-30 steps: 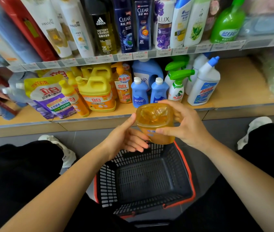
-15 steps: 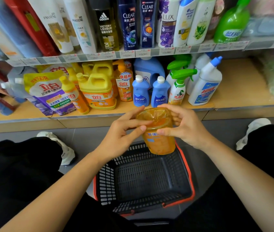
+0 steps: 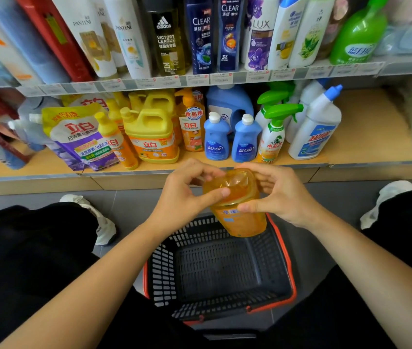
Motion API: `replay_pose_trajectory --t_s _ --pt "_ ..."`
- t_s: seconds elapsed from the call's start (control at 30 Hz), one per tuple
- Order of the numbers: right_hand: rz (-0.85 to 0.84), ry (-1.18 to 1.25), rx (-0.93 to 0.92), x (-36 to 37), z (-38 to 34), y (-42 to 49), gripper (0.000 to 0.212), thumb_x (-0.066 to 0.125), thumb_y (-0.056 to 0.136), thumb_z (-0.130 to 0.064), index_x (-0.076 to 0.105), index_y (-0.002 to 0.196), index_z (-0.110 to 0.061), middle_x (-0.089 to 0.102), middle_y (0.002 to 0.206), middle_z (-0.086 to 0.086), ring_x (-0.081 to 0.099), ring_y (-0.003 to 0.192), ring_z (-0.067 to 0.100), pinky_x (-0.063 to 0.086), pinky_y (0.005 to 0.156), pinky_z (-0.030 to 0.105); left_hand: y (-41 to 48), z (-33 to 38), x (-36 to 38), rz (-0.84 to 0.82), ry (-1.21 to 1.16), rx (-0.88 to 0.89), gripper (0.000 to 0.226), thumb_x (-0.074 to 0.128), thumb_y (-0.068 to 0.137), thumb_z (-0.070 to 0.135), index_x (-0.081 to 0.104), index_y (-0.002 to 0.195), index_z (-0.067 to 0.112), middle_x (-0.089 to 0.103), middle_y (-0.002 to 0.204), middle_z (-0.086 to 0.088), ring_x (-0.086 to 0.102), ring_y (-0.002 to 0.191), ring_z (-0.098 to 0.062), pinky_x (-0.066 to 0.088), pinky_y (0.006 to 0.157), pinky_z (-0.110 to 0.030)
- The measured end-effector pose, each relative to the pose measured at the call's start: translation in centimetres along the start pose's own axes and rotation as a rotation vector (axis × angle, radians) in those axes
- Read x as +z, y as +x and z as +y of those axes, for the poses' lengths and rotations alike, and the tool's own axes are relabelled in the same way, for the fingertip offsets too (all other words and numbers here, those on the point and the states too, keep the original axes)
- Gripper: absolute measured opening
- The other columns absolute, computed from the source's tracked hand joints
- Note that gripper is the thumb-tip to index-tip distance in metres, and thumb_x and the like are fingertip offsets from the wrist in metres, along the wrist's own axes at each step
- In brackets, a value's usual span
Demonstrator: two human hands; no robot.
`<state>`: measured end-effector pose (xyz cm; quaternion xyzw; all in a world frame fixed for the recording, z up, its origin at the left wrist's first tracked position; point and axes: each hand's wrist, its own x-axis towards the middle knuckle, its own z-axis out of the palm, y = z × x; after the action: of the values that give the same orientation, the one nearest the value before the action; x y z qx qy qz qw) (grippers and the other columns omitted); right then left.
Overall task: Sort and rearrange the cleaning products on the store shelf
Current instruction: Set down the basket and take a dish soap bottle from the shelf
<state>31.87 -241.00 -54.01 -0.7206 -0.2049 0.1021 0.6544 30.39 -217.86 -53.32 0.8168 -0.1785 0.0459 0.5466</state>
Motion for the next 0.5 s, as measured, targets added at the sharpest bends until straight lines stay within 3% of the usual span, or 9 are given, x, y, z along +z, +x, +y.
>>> replay_pose_trajectory --t_s 0.1,0.17,0.33,0.5 --pt "-0.072 -0.011 -0.018 0.9 0.1 -0.2 0.075 0.093 0.062 -0.017 0.063 0.13 -0.018 0.071 0.123 -0.005 0.067 0.114 0.013 0.052 0.093 0.02 0.4 0.0 0.6 -0.074 0.028 -0.11 0.046 0.082 0.069 0.049 0.068 0.107 0.028 0.061 0.101 0.006 0.057 0.095 -0.003 0.047 0.083 -0.019" --pt "-0.119 0.005 -0.026 1.4 0.0 -0.3 0.071 0.093 0.065 -0.018 0.064 0.13 -0.025 0.07 0.124 -0.005 0.067 0.115 0.014 0.052 0.094 0.021 0.5 -0.1 0.9 -0.109 -0.014 -0.176 0.047 0.087 0.068 0.042 0.067 0.104 0.019 0.058 0.089 0.008 0.054 0.081 -0.003 0.045 0.075 -0.02" --pt "-0.134 0.017 -0.034 2.2 -0.1 -0.5 0.069 0.092 0.069 -0.023 0.062 0.13 -0.035 0.069 0.126 -0.009 0.066 0.116 0.011 0.051 0.093 0.018 0.6 -0.5 0.6 -0.128 -0.118 -0.236 0.028 0.08 0.077 0.031 0.067 0.098 0.017 0.056 0.08 0.006 0.052 0.076 -0.009 0.044 0.073 -0.03" --pt "-0.129 0.044 -0.024 2.1 0.0 -0.4 0.069 0.092 0.069 -0.021 0.063 0.13 -0.031 0.07 0.125 -0.006 0.067 0.115 0.014 0.052 0.093 0.019 0.3 -0.7 0.7 -0.092 -0.138 -0.228 0.014 0.071 0.092 0.026 0.07 0.102 0.018 0.061 0.086 0.001 0.056 0.082 -0.012 0.049 0.077 -0.035"
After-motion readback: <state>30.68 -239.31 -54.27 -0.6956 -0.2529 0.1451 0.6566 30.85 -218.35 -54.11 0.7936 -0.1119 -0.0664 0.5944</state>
